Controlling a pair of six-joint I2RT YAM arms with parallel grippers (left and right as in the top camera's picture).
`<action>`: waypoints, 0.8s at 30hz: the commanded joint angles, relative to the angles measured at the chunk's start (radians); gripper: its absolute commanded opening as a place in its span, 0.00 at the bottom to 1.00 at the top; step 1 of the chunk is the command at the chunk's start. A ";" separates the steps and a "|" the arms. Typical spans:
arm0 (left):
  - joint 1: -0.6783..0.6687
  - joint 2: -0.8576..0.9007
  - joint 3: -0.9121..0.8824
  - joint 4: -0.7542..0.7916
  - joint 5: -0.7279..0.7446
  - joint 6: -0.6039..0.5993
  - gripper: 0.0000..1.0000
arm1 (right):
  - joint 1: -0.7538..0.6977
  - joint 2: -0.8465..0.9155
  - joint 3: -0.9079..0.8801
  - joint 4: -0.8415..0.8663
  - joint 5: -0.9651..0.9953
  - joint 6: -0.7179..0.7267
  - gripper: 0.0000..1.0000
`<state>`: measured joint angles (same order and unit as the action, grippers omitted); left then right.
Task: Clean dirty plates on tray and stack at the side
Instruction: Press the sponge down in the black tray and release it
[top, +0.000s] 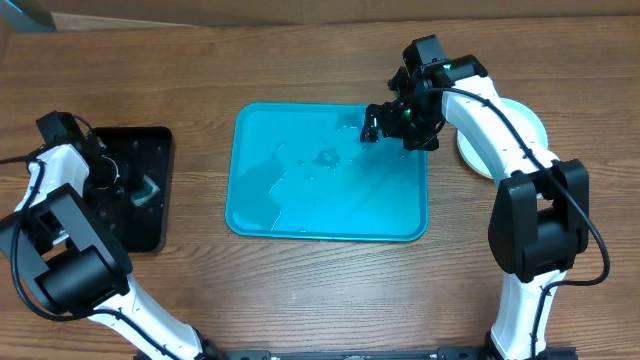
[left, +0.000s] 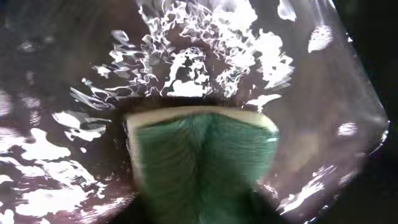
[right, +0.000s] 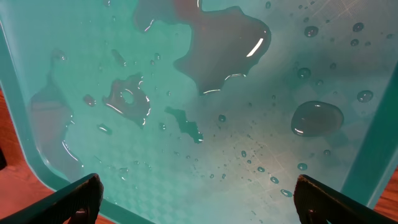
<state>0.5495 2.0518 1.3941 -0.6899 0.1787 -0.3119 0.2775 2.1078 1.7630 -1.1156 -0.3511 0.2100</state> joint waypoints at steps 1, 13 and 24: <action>0.000 0.021 -0.016 0.018 -0.050 0.002 1.00 | 0.004 -0.035 -0.002 0.000 0.002 0.003 1.00; 0.000 0.021 -0.016 0.101 -0.063 0.001 0.23 | 0.004 -0.035 -0.002 -0.015 0.003 0.003 1.00; 0.002 0.020 0.039 0.058 -0.055 0.002 0.94 | 0.004 -0.035 -0.002 -0.012 0.003 0.003 1.00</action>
<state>0.5495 2.0518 1.3998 -0.6071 0.1265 -0.3115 0.2775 2.1078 1.7630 -1.1301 -0.3515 0.2096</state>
